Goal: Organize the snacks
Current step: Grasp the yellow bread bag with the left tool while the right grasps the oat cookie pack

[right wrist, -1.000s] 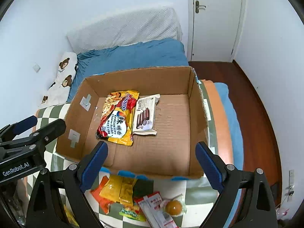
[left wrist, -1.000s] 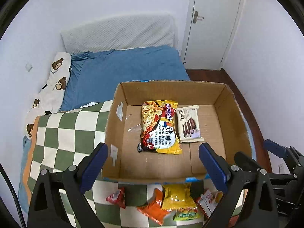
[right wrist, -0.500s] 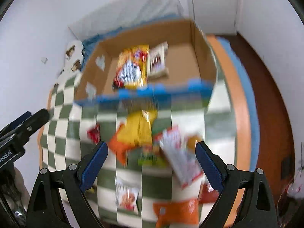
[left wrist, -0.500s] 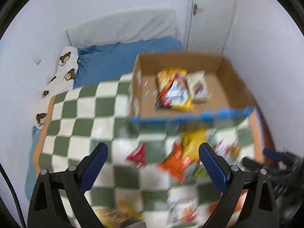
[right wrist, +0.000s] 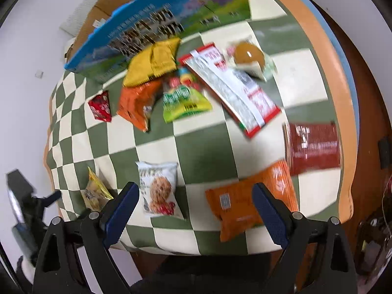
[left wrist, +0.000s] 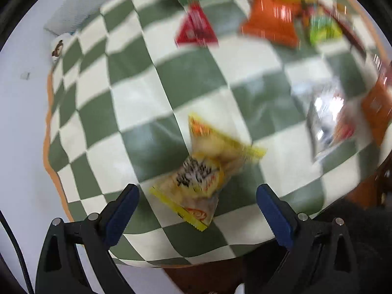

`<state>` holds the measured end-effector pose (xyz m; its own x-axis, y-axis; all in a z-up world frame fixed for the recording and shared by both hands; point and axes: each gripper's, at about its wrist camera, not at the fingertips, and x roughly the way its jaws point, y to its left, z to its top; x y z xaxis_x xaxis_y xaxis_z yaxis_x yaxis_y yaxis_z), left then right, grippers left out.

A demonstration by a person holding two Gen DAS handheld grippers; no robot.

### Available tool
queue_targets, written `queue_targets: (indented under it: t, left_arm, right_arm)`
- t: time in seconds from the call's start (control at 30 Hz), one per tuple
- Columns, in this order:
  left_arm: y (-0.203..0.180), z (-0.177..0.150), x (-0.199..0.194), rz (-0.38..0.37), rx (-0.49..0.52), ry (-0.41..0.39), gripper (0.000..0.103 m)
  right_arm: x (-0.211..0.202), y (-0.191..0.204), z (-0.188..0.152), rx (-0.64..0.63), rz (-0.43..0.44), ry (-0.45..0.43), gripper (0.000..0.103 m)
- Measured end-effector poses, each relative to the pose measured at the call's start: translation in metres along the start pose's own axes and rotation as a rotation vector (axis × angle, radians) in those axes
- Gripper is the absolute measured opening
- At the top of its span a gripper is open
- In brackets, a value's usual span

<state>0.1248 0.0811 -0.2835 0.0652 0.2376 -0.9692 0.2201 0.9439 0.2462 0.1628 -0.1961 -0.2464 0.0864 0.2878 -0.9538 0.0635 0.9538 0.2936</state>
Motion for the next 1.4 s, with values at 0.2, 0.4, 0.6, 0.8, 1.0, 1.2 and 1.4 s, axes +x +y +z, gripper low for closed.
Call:
queue_targets:
  t: [0.2, 0.4, 0.6, 0.8, 1.0, 1.2, 1.4]
  left_arm:
    - [0.004, 0.012, 0.044, 0.014, -0.087, 0.043, 0.098]
    - [0.044, 0.028, 0.049, -0.072, -0.324, 0.030, 0.098]
    - [0.069, 0.005, 0.031, -0.216, -0.456, 0.008, 0.098]
    - [0.076, -0.021, 0.057, -0.346, -0.541, 0.082, 0.098]
    - [0.061, -0.015, 0.092, -0.409, -0.552, 0.116, 0.097]
    - [0.057, -0.007, 0.101, -0.364, -0.555, 0.080, 0.050]
    - [0.051, -0.012, 0.085, -0.367, -0.582, 0.065, 0.045]
  right_arm:
    - [0.001, -0.020, -0.019, 0.093, -0.022, 0.015, 0.095]
    - [0.014, -0.045, -0.030, 0.235, -0.003, 0.048, 0.095]
    - [0.032, 0.016, -0.019, 0.051, -0.022, 0.064, 0.095]
    - [0.082, 0.067, -0.011, -0.075, -0.081, 0.147, 0.095]
    - [0.116, 0.074, -0.012, -0.104, -0.152, 0.196, 0.095]
    - [0.119, 0.076, -0.009, -0.124, -0.203, 0.168, 0.082]
    - [0.118, 0.075, -0.012, -0.124, -0.192, 0.130, 0.061]
